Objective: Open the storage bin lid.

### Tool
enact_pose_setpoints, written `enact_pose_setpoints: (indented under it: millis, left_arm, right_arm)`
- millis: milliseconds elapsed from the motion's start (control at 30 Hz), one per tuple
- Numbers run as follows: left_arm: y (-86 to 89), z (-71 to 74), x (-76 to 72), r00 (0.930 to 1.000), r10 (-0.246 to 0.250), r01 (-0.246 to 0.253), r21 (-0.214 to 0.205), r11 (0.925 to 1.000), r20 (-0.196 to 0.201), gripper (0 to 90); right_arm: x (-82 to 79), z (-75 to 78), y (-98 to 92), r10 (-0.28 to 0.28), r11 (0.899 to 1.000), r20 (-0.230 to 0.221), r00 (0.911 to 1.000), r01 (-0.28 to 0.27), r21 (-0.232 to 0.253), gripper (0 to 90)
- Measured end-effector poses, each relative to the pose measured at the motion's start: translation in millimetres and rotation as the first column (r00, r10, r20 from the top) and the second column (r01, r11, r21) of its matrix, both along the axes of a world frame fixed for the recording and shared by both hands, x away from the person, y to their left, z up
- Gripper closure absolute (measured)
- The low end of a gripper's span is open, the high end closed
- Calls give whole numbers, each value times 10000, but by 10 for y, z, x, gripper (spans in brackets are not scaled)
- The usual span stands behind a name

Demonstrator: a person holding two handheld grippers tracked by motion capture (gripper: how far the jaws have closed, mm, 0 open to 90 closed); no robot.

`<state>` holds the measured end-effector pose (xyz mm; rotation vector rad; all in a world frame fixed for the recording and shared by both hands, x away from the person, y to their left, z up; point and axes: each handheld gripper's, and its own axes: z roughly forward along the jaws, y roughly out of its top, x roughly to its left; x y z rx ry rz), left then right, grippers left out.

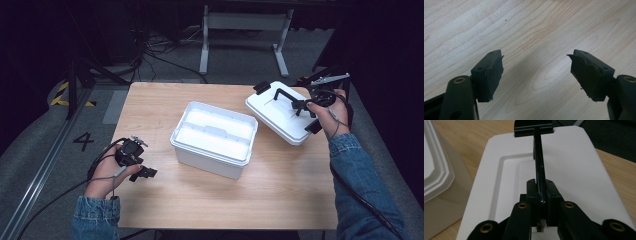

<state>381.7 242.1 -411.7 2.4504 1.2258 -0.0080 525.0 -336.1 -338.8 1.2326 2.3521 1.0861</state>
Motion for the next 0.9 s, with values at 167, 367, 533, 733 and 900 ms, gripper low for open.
enact_pose_setpoints:
  millis: [167,367,533,733,900]
  left_arm:
    - [1,2,-2,10000,-1,1,11,10000,13,265]
    - [0,0,-2,10000,-6,6,9,10000,4,265]
    - [0,-1,0,10000,-25,25,33,10000,-8,265]
    - [-7,-7,0,10000,-47,47,28,10000,6,265]
    - [-9,-8,1,10000,-70,70,40,10000,-17,265]
  right_arm:
    - [22,-130,22,3,10000,-223,9998,-1,83,848]
    - [43,-302,37,-12,9999,-455,9990,19,144,848]
    - [50,-412,53,-30,9998,-553,9985,39,169,848]
    - [55,-528,60,-31,9997,-699,9975,47,229,848]
    - [58,-624,58,-37,9997,-808,9967,56,224,848]
